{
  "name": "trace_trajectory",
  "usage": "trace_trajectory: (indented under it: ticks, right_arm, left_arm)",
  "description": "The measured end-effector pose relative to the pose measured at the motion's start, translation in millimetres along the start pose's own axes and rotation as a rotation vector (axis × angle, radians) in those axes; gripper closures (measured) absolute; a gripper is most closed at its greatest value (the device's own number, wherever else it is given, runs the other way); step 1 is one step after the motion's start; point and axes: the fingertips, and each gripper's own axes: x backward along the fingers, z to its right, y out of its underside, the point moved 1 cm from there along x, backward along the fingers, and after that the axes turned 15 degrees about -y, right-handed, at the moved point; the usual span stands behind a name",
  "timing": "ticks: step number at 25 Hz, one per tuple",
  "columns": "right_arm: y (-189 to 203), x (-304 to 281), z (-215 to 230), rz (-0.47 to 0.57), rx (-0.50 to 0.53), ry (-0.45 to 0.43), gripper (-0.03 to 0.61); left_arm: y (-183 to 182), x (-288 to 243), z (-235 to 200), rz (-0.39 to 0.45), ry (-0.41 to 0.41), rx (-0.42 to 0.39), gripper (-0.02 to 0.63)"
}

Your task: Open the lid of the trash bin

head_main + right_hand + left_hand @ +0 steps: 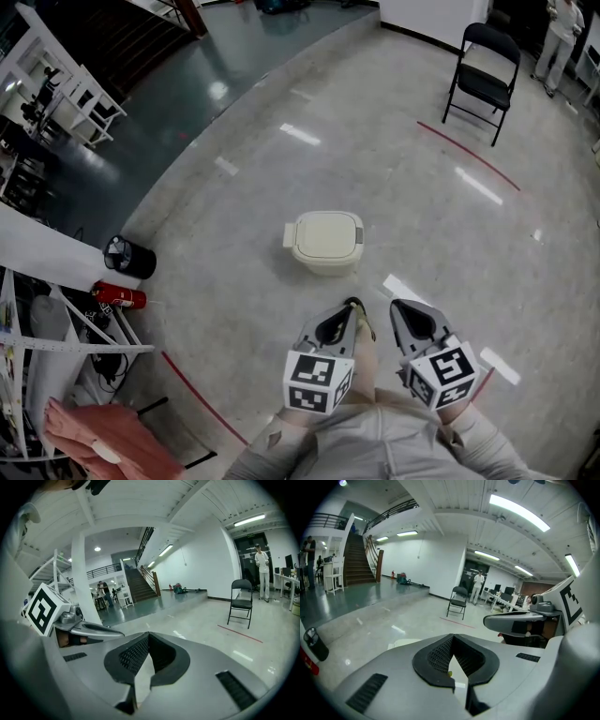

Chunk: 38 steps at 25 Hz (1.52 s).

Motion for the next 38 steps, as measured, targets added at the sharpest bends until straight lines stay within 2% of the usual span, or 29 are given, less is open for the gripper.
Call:
trace_trajectory:
  ticks: [10,14,22,26,38]
  right_arm:
    - [2,-44,73,-0.05,-0.03,0.06,0.578]
    - [9,-71,104,-0.081,-0.055,0.065,0.578]
    - [28,-122,150,-0.144,-0.072,0.033,0.578]
    - [46,-144,175,-0.162,-0.087,0.046,0.578]
    - [115,-202,231,-0.205,-0.141,0.065,0.578]
  left_arm:
    - [-9,-81,-13,-0.053,0.031,-0.014,0.609]
    - [-4,-120,-17,-0.09,0.048,0.009,0.609]
    - [21,-190,-31,-0.149,0.041,-0.01,0.609]
    - [38,-220,-36,-0.17,0.039,-0.028,0.609]
    - [99,-280,-53,-0.252,0.015,0.057,0.609]
